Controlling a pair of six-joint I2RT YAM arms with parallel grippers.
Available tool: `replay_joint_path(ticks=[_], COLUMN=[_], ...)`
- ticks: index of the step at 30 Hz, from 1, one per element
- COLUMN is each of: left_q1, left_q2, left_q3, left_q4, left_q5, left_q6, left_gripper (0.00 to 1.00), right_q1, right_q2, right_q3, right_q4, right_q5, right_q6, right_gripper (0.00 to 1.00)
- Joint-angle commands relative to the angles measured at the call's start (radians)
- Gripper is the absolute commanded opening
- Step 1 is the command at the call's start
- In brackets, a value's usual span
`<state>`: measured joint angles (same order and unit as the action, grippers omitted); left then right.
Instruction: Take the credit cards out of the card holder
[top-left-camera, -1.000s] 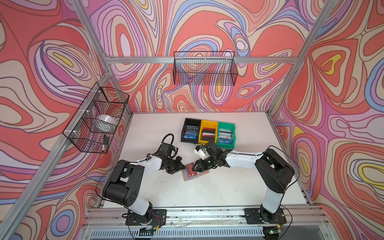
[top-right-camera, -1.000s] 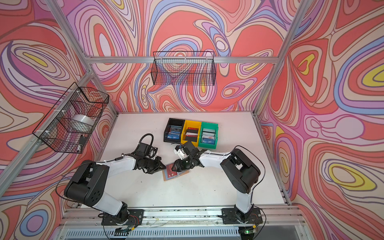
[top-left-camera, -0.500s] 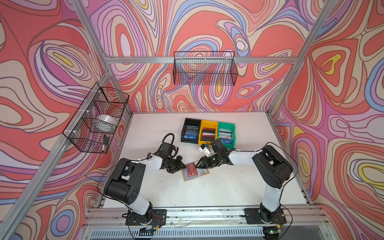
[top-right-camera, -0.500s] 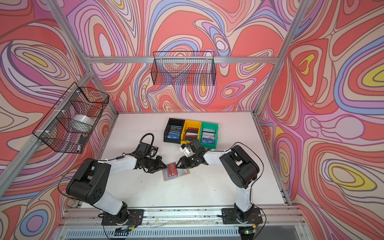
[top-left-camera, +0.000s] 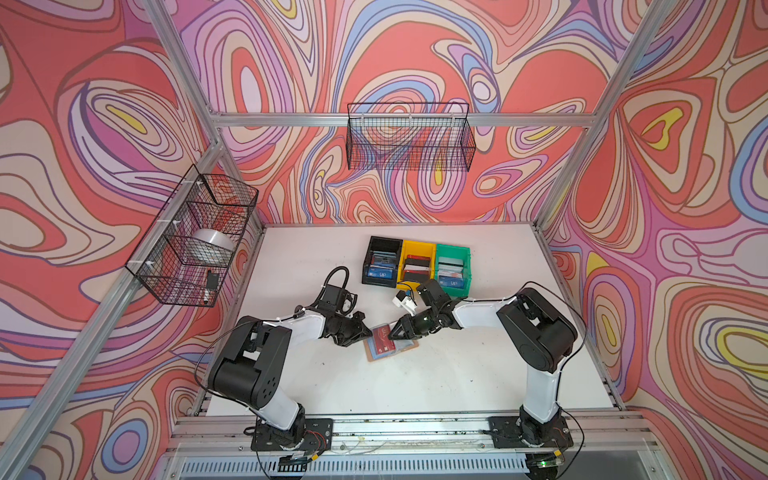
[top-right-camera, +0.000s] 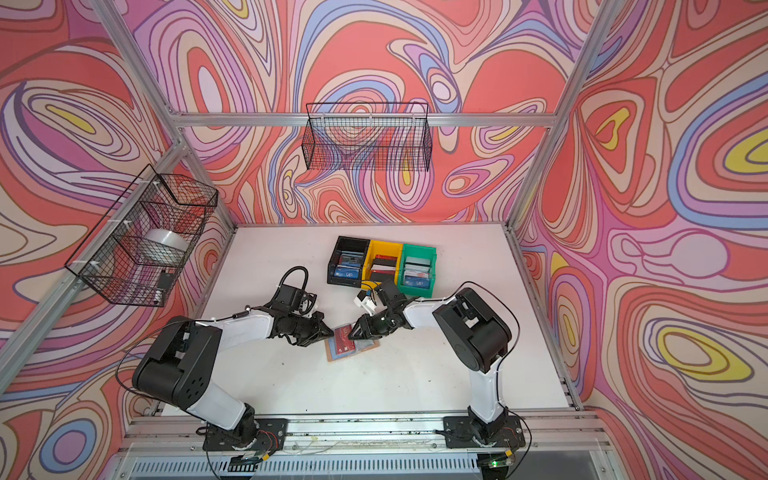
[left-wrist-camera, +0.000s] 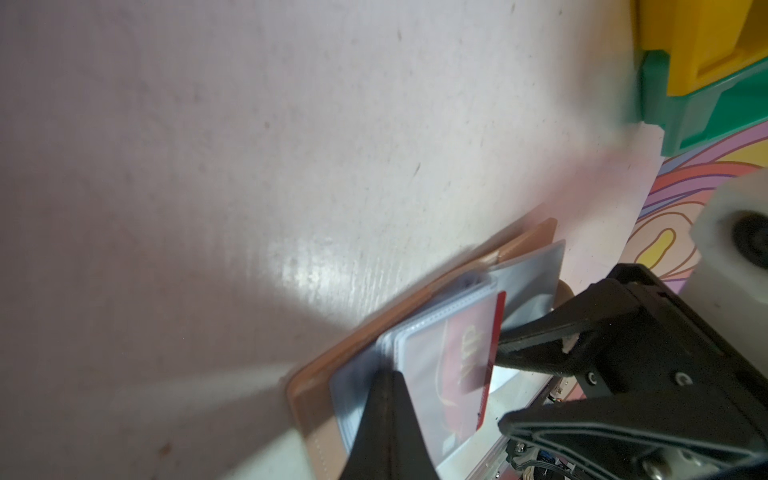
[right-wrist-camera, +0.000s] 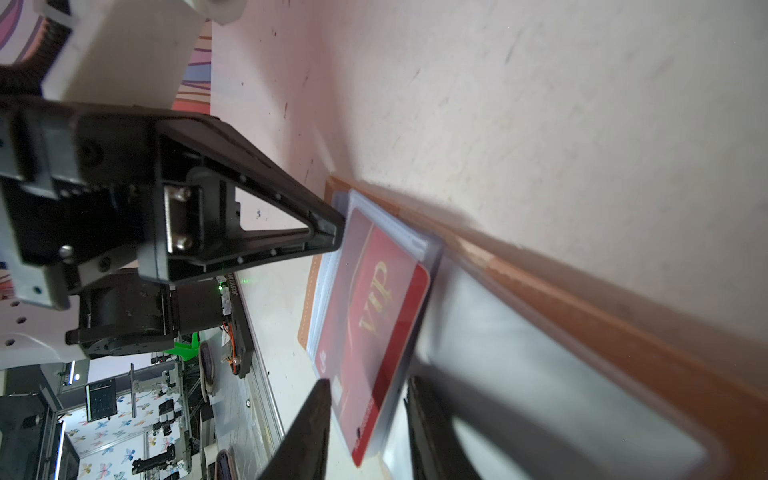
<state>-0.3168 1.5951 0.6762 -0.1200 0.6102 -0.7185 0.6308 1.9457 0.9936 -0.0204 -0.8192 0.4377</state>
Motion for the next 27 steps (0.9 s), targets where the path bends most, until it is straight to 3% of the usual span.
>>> replay_joint_path(ticks=[1,9,27], left_q1=[0.001,0.001,0.001], left_q2=[0.032,0.031,0.039], left_q3=[-0.026,-0.032,-0.032], left_q4=[-0.022,-0.025,-0.026], left_q5=[-0.066,-0.074,-0.073], left_q6=[0.002,0.004,0.003], left_gripper=[0.0,0.0,0.0], right_q1=[0.004,0.005,-0.002], right_q2=[0.034,0.049,0.03], right_q3=[0.015,0.014,-0.009], right_q4=[0.025,0.055,0.071], right_q5=[-0.018,-0.032,-0.031], right_q6=[0.009,0.025,0.035], right_gripper=[0.28,0.2,0.21])
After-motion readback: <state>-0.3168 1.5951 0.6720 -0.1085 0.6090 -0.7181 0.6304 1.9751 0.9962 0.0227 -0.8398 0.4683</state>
